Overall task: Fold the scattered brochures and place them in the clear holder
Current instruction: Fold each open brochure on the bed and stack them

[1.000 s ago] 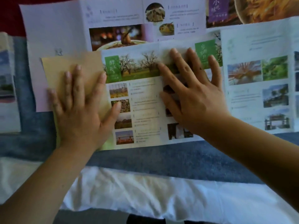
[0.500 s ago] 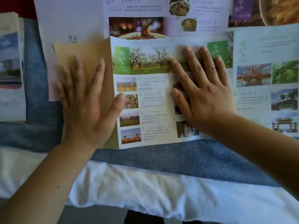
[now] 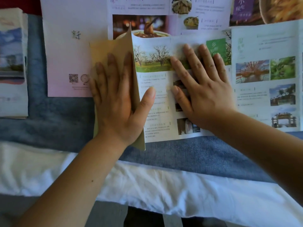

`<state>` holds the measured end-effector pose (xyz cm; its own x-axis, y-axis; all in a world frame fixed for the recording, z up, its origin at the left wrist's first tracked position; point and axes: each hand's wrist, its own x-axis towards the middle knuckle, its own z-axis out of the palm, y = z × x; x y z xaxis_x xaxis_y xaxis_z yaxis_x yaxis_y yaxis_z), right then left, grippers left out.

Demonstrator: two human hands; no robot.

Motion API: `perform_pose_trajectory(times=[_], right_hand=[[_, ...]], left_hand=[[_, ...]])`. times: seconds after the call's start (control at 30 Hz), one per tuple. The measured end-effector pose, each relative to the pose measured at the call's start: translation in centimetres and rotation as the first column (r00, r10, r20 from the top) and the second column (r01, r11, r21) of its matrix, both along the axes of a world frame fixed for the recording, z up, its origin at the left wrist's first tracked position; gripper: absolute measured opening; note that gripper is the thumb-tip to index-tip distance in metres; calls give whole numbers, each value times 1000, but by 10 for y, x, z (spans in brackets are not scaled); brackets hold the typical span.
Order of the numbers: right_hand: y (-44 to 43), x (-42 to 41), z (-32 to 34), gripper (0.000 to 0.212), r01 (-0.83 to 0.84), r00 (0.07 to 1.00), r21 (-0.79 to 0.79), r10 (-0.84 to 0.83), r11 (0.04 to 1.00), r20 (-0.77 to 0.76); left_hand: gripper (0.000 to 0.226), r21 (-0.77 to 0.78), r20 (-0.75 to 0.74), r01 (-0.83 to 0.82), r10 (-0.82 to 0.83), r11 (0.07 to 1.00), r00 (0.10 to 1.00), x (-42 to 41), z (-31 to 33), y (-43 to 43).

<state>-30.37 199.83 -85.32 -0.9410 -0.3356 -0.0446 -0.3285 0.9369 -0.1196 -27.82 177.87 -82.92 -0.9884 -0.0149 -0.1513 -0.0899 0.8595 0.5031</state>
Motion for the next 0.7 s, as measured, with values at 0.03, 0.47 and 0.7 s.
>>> perform_pose_trajectory(times=[0.03,0.47,0.7], right_hand=[[1,0,2,63,-3,1000,-9,3,1000,12],[75,9,19,68,96,989,6,-96,995,116],[67,19,14,69,153,981,5,-153,988,123]], left_hand=[[81,-20,-8,-10,10,1000,1000,0,-2,2],[83,-172,-44,3,-10,985,999,0,-12,4],[85,-100,-29,-19,16,995,999,2,-4,13]])
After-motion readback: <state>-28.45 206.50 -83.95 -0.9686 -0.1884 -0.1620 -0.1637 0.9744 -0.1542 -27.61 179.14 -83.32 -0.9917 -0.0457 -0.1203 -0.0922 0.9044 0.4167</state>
